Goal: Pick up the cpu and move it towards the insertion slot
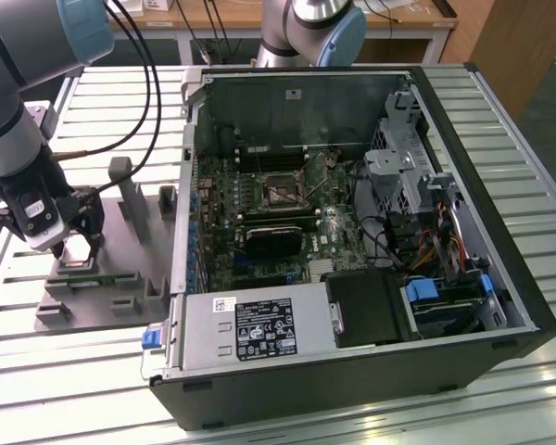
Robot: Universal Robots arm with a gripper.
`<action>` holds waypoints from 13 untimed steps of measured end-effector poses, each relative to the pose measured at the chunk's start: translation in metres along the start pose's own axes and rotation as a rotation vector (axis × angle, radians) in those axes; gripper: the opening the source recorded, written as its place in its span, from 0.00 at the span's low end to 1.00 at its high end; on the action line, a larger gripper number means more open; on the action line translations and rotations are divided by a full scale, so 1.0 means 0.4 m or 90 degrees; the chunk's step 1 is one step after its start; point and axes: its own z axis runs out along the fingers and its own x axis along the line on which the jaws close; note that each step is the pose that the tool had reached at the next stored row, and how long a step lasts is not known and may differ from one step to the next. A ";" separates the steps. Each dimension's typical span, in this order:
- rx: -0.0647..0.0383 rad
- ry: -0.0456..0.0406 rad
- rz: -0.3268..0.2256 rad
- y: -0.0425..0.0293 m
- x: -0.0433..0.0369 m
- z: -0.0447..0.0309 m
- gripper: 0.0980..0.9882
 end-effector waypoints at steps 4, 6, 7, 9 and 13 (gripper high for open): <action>0.000 -0.0001 0.000 0.000 0.000 0.004 0.63; 0.000 0.0001 0.000 0.000 0.000 0.004 0.63; 0.000 0.0001 0.000 0.000 0.001 0.004 0.63; 0.000 0.0000 0.000 0.000 0.002 0.004 0.63; 0.000 0.0000 0.000 0.000 0.002 0.004 0.63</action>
